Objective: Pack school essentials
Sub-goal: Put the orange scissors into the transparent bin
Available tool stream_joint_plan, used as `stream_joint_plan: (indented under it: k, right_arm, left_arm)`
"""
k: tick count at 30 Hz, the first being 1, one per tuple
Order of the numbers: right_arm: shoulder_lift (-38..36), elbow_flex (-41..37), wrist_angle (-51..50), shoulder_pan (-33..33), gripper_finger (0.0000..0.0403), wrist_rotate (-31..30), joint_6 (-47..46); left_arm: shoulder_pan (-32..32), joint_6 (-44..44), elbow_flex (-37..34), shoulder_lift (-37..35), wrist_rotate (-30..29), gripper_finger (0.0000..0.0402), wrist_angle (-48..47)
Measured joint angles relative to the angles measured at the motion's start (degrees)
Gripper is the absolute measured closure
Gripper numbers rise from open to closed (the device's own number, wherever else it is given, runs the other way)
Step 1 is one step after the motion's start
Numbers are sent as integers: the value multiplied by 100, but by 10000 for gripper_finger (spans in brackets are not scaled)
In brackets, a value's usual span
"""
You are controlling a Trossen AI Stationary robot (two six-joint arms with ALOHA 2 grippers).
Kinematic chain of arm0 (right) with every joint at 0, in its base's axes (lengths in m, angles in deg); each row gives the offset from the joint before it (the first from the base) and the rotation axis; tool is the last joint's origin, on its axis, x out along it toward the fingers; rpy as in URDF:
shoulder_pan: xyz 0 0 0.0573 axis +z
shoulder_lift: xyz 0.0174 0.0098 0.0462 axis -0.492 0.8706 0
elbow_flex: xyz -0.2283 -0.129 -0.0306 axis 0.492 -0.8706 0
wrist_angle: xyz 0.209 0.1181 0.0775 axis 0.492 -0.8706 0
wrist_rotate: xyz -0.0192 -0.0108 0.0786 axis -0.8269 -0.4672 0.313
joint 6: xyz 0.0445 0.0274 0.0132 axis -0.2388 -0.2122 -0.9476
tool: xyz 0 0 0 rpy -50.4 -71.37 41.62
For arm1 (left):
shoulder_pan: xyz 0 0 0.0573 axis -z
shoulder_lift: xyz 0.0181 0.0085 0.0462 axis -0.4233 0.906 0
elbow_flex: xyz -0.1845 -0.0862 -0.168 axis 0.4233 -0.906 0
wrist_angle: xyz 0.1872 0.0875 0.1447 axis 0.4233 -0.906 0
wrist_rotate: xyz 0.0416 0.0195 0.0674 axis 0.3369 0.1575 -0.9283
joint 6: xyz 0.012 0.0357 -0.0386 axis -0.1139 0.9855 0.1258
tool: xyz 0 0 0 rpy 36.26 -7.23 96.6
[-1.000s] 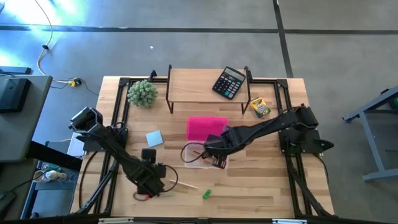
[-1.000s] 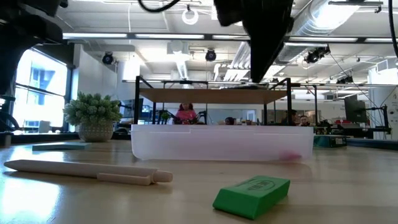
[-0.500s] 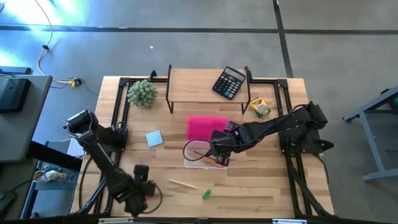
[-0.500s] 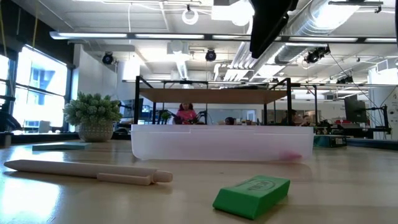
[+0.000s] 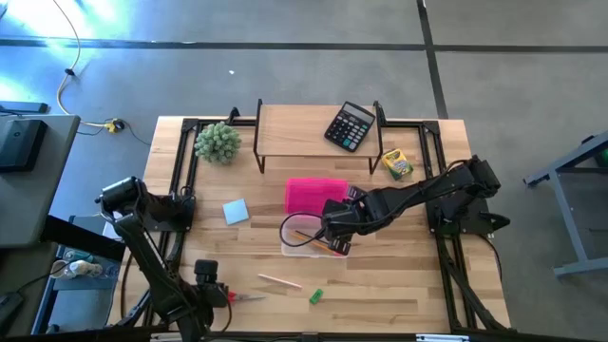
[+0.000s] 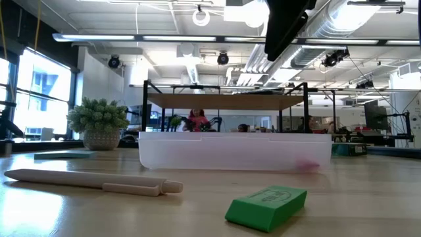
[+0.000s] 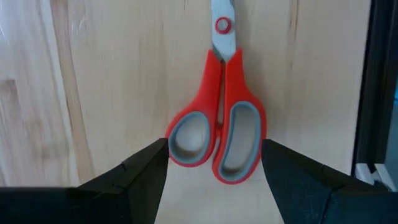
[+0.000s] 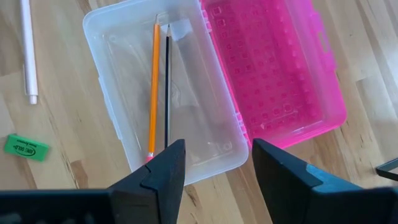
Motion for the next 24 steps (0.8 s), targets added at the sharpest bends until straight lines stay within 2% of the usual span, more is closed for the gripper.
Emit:
stream_joint_plan:
  k: [24]
  right_arm:
    - [2,2,2,0,226,2,-6]
  left_arm:
    - [-22,-249,0,811,238,163,124]
